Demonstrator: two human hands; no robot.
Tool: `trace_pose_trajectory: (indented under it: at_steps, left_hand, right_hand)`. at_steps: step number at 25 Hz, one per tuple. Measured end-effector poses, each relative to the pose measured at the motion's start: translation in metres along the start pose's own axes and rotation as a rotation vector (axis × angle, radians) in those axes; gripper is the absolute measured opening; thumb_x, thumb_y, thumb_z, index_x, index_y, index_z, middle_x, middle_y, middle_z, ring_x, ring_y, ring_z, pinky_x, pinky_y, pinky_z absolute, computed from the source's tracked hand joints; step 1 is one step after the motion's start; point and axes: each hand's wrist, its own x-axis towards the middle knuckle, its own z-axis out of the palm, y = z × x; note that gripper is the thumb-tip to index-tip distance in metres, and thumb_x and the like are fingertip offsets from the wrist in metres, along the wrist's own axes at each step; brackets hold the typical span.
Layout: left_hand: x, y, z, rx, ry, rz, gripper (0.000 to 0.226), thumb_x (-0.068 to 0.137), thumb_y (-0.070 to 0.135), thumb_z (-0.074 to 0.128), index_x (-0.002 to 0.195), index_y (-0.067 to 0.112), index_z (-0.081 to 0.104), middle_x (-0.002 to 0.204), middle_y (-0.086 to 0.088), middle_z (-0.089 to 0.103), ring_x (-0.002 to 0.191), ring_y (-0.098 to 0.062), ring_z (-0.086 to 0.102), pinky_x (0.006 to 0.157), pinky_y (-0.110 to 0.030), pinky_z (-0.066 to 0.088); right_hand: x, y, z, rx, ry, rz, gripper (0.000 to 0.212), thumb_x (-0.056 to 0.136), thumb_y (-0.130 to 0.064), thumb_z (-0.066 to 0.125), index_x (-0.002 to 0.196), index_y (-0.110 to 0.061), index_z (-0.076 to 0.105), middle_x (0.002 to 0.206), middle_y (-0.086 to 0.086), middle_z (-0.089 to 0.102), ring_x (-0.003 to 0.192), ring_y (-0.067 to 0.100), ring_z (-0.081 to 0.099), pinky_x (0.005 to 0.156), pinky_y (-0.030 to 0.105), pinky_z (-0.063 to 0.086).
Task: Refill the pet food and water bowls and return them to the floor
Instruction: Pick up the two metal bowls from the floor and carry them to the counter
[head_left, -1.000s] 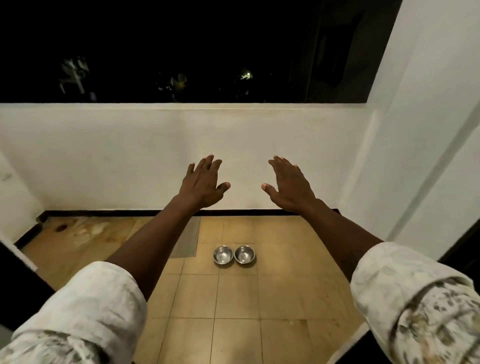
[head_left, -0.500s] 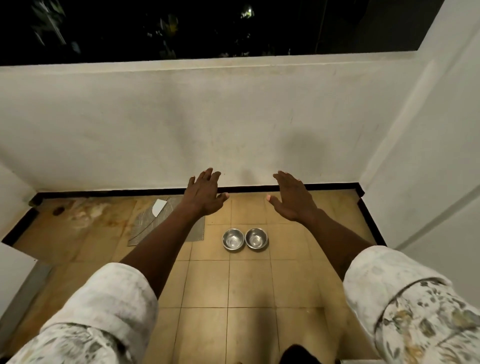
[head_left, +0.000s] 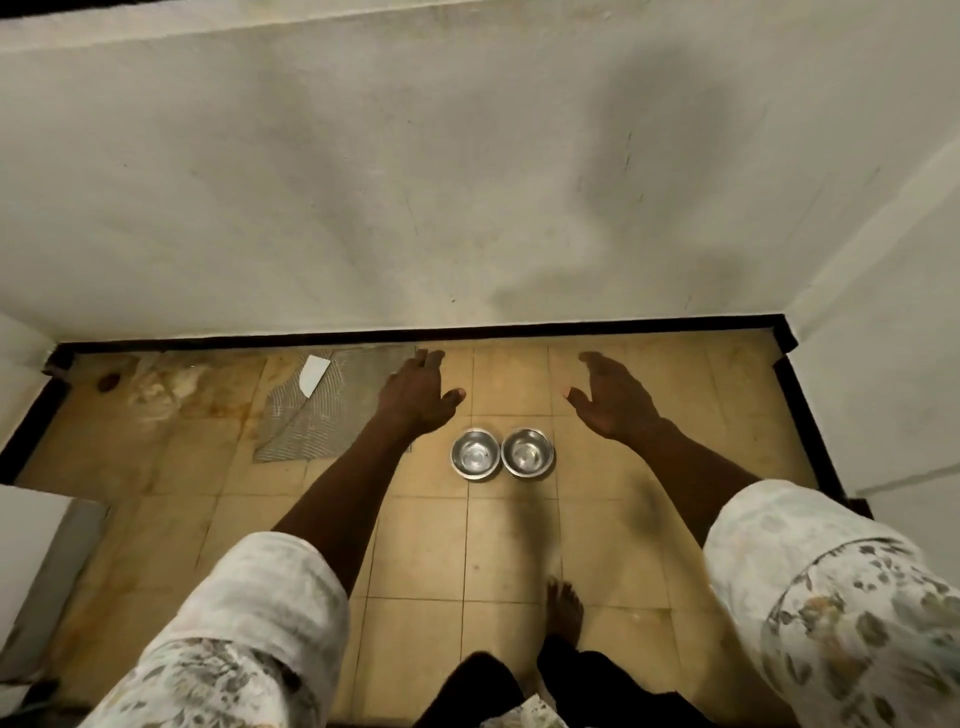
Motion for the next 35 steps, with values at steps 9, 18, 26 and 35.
trace_pose_trajectory:
  at_steps: [9,18,26,35]
  left_hand:
    - [0.175,-0.097,0.251,-0.277,-0.119,-0.341,0.077,0.093,0.044,0.07,0.153,0.005,0.042,0.13,-0.024,0.067,0.129,-0.041,0.059,0.104,-0.046,0.049]
    - [0.29,-0.234,0.586,-0.504,-0.145,-0.782,0.07,0.091,0.037,0.074,0.139,-0.005,0.044,0.134,-0.026,0.06,0.125,-0.044,0.06,0.098,-0.048,0.057]
    - [0.318,-0.259,0.667,-1.103,-0.128,-0.993,0.048,0.072,0.001,0.073,0.118,-0.006,0.059,0.093,-0.026,0.074,0.064,-0.038,0.078,0.062,-0.05,0.067]
    - [0.242,-0.193,0.476,-1.138,-0.069,-0.936,0.042,0.075,-0.006,0.073,0.112,0.006,0.057,0.113,-0.026,0.068,0.072,-0.045,0.078,0.066,-0.054,0.066]
  right_hand:
    - [0.168,0.123,0.227,0.183,-0.136,0.262,0.05,0.102,-0.038,0.056,0.143,-0.01,0.052,0.14,0.013,0.063,0.125,0.034,0.06,0.106,0.042,0.048]
    - [0.267,0.28,0.544,0.22,-0.107,0.525,0.05,0.101,-0.028,0.057,0.143,-0.003,0.045,0.139,0.018,0.054,0.126,0.035,0.055,0.095,0.039,0.047]
    - [0.279,0.31,0.611,0.41,-0.064,0.655,0.036,0.101,-0.017,0.051,0.131,0.001,0.05,0.108,0.011,0.063,0.091,0.026,0.062,0.076,0.034,0.051]
    - [0.203,0.221,0.435,0.682,0.043,0.805,0.027,0.091,-0.007,0.056,0.118,-0.004,0.053,0.089,0.008,0.06,0.066,0.032,0.069,0.063,0.053,0.064]
